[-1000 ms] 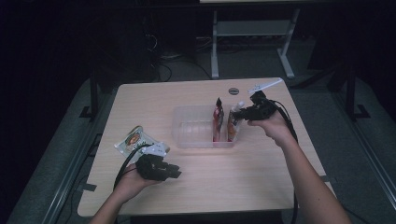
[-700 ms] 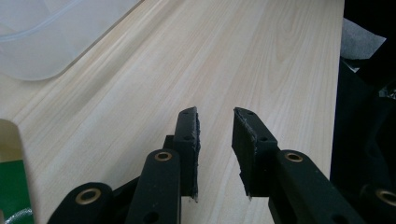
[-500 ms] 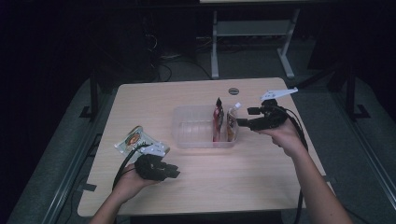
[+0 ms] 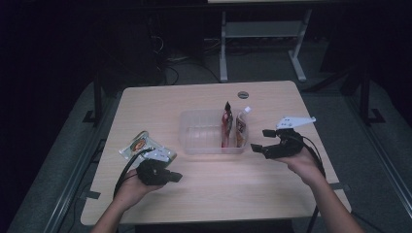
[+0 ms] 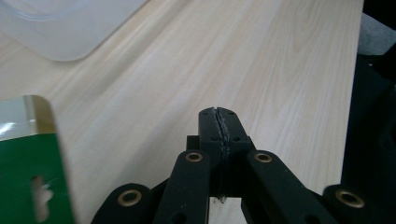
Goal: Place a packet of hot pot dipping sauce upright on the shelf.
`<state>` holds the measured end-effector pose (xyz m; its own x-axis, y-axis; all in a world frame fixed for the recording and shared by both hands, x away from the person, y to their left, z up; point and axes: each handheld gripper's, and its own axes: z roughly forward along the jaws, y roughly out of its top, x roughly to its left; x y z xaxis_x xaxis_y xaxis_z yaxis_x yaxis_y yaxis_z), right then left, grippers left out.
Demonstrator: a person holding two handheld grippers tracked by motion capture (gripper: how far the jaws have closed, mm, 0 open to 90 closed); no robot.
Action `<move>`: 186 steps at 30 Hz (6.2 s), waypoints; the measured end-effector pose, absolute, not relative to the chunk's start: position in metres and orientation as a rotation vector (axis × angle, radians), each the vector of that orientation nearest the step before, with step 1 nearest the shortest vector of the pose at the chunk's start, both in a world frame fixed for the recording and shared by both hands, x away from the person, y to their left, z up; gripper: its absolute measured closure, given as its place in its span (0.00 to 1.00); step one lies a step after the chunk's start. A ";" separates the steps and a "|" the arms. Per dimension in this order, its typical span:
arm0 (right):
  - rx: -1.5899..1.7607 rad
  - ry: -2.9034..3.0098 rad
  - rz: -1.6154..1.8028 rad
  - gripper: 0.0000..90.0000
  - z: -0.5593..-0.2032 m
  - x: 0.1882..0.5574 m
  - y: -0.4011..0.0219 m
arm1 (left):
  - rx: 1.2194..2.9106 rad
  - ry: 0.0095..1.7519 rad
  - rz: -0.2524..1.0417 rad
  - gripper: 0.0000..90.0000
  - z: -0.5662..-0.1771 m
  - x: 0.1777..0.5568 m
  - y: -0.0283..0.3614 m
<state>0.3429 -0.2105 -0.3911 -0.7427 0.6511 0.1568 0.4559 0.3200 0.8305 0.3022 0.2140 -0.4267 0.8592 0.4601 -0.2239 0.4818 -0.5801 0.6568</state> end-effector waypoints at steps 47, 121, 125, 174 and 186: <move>0.960 2.551 1.284 0.22 -0.436 0.294 -0.209 | 2.390 1.081 0.302 1.00 -0.435 0.425 0.319; 0.925 2.625 1.303 0.23 -0.434 0.295 -0.199 | 2.311 0.813 0.043 0.99 -0.432 0.307 0.340; 0.928 2.644 1.316 0.20 -0.433 0.294 -0.196 | 2.293 0.780 0.057 0.99 -0.425 0.305 0.328; 0.712 2.832 1.764 0.79 -0.436 0.328 -0.101 | 2.168 0.495 0.030 0.99 -0.399 0.316 0.191; 0.646 2.837 1.769 1.00 -0.433 0.328 -0.107 | 2.170 0.498 0.046 0.90 -0.402 0.317 0.189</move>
